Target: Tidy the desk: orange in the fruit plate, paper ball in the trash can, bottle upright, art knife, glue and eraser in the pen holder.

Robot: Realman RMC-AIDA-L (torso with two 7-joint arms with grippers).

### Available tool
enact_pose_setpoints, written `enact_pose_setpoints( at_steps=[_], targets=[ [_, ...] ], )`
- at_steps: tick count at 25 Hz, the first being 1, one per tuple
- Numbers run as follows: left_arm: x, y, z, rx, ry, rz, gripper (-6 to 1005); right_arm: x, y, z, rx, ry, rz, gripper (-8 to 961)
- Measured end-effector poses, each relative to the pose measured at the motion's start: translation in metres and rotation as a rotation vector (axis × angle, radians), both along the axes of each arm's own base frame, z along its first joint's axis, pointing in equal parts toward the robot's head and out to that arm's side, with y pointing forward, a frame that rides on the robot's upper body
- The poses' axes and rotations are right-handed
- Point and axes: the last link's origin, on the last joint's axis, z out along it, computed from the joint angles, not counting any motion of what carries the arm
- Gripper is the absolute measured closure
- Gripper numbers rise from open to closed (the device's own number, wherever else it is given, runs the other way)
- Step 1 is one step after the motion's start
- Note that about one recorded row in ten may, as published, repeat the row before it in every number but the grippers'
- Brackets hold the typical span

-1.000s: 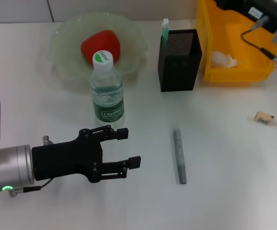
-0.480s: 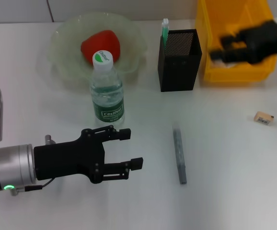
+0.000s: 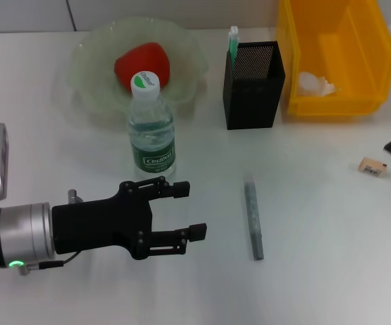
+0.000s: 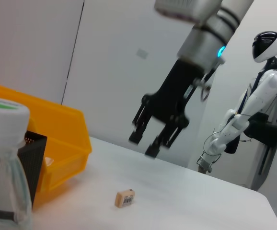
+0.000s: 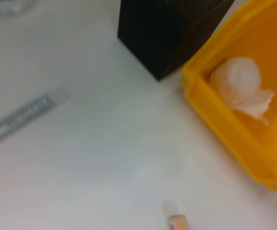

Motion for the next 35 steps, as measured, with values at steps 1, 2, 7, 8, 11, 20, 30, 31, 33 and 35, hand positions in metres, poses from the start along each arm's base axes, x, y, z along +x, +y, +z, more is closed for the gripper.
enact_pose_setpoints(
  at_steps=[1, 2, 7, 8, 11, 20, 30, 31, 33, 35],
  targets=[
    [0.0, 0.0, 0.0, 0.0, 0.0, 0.0, 197, 0.005, 0.002, -0.007, -0.015, -0.006, 0.0, 424],
    [0.0, 0.0, 0.0, 0.0, 0.0, 0.0, 197, 0.009, 0.004, -0.013, -0.029, -0.007, -0.005, 425],
    [0.001, 0.0, -0.001, 0.001, -0.002, -0.004, 197, 0.023, 0.011, -0.033, -0.069, -0.005, -0.012, 455],
    [0.001, 0.0, -0.001, 0.001, -0.002, -0.004, 197, 0.024, 0.013, -0.036, -0.075, -0.004, -0.016, 461],
    [0.001, 0.001, -0.001, 0.003, -0.001, -0.001, 197, 0.029, 0.017, -0.046, -0.082, 0.002, -0.025, 479],
    [-0.001, 0.0, -0.001, 0.003, 0.003, 0.004, 198, 0.039, 0.022, -0.058, -0.082, -0.007, -0.033, 529],
    [-0.002, -0.001, -0.001, 0.005, 0.001, 0.011, 198, 0.041, 0.021, -0.058, -0.074, 0.002, -0.043, 779],
    [-0.002, -0.001, -0.001, 0.005, 0.001, 0.011, 198, 0.041, 0.021, -0.057, -0.072, 0.002, -0.042, 805],
    [-0.002, -0.001, -0.001, 0.006, 0.001, 0.013, 198, 0.038, 0.021, -0.053, -0.065, 0.004, -0.036, 832],
    [-0.002, -0.001, -0.001, 0.006, 0.0, 0.013, 197, 0.03, 0.019, -0.047, -0.053, 0.038, -0.029, 832]
  ],
)
